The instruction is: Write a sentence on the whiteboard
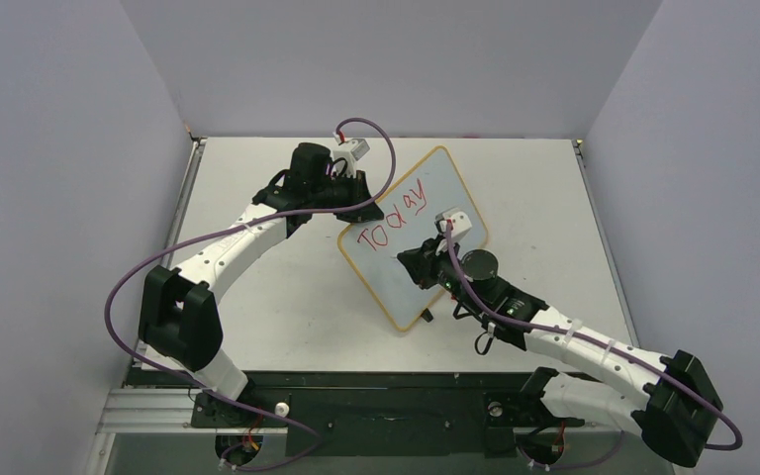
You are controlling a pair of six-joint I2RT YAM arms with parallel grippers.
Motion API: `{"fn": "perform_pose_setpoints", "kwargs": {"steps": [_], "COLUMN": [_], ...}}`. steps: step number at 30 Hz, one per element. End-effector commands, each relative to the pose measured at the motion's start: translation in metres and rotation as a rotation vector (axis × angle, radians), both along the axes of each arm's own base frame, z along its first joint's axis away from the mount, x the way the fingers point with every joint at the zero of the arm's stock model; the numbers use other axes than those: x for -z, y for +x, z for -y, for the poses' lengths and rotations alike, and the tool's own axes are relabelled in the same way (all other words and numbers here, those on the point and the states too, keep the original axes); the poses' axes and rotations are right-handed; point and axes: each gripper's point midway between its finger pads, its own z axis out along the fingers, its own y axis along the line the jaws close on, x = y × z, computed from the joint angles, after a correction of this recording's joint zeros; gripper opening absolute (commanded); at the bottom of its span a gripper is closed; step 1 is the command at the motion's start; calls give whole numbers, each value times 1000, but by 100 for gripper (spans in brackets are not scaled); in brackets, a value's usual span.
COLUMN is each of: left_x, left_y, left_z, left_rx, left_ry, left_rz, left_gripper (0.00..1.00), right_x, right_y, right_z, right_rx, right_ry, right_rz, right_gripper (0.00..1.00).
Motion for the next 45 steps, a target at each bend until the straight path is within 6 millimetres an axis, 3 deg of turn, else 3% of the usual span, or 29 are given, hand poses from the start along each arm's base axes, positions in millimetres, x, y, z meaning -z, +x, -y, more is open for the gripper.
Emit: {"fn": "perform_pose_setpoints", "kwargs": {"steps": [1, 4, 7, 10, 18, 26, 45], "left_x": [-7, -7, -7, -7, -8, -6, -6], "left_y": [18, 18, 17, 17, 16, 15, 15], "left_z": [-18, -18, -17, -18, -18, -15, -14], "left_rx": [-47, -48, -47, -48, -47, -41, -38], "left_ry": [86, 86, 85, 84, 78, 72, 65], "left_rz": [136, 136, 136, 137, 138, 132, 132], "left_gripper": [0, 0, 0, 0, 0, 0, 0], "right_x": [-16, -13, -16, -35, -68, -75, -80], "right_y": [-3, 0, 15, 32, 76, 123, 181], "right_z": [-14, -10, 10, 29, 48, 67, 68], "right_rx": [-50, -19, 111, 250, 389, 468, 467], "right_ry": [49, 20, -21, -40, -33, -29, 5], "right_rz": [56, 63, 71, 100, 109, 95, 88], "right_gripper": [0, 0, 0, 0, 0, 0, 0]}}
